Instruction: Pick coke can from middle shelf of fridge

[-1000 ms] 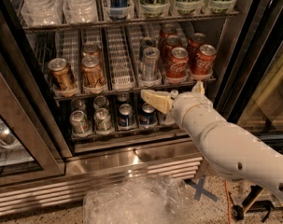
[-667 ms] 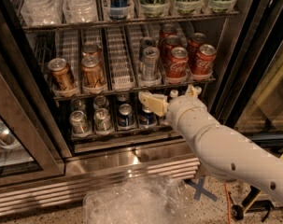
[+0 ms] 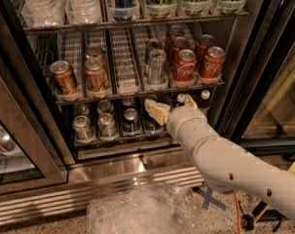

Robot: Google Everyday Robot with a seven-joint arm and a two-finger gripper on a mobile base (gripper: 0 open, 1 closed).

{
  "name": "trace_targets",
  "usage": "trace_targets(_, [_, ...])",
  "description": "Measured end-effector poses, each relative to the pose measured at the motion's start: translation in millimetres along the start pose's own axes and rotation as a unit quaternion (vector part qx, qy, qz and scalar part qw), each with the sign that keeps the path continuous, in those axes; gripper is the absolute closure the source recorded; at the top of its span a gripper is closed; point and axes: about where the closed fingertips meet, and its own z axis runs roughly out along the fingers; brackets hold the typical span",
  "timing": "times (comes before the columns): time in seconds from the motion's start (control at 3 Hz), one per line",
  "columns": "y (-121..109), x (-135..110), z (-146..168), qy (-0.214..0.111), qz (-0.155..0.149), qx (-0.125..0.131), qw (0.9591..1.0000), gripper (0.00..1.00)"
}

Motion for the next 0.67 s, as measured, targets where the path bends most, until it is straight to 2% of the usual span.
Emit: trace_targets(0.67, [-10.3, -12.7, -13.3, -0.016, -0.007, 0.025, 0.9995, 0.27])
